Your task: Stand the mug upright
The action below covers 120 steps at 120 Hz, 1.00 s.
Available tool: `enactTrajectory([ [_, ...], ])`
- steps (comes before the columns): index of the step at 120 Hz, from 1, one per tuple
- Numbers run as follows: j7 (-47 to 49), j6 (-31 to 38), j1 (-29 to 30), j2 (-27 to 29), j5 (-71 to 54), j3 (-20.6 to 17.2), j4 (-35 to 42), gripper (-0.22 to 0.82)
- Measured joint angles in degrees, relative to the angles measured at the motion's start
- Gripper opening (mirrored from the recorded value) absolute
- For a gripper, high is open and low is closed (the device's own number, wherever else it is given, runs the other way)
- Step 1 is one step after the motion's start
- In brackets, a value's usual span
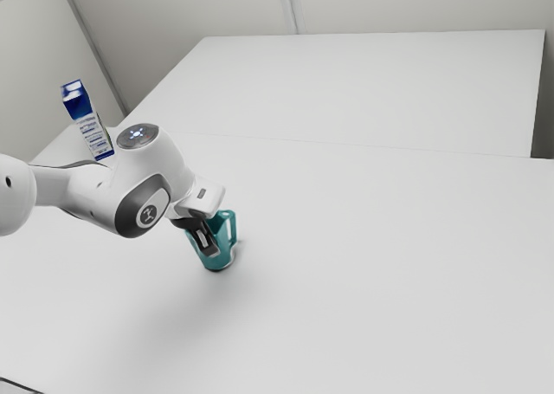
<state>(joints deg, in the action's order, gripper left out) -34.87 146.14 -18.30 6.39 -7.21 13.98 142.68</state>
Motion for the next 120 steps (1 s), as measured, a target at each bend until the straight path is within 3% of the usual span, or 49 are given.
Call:
enactTrajectory([
  [83,1.30,-6.10,0.07,2.52,1.03,-0.40,-3.01,0.19],
  [120,2.37,-13.29,-0.68,2.54,5.21,-1.66,-12.23,0.22],
])
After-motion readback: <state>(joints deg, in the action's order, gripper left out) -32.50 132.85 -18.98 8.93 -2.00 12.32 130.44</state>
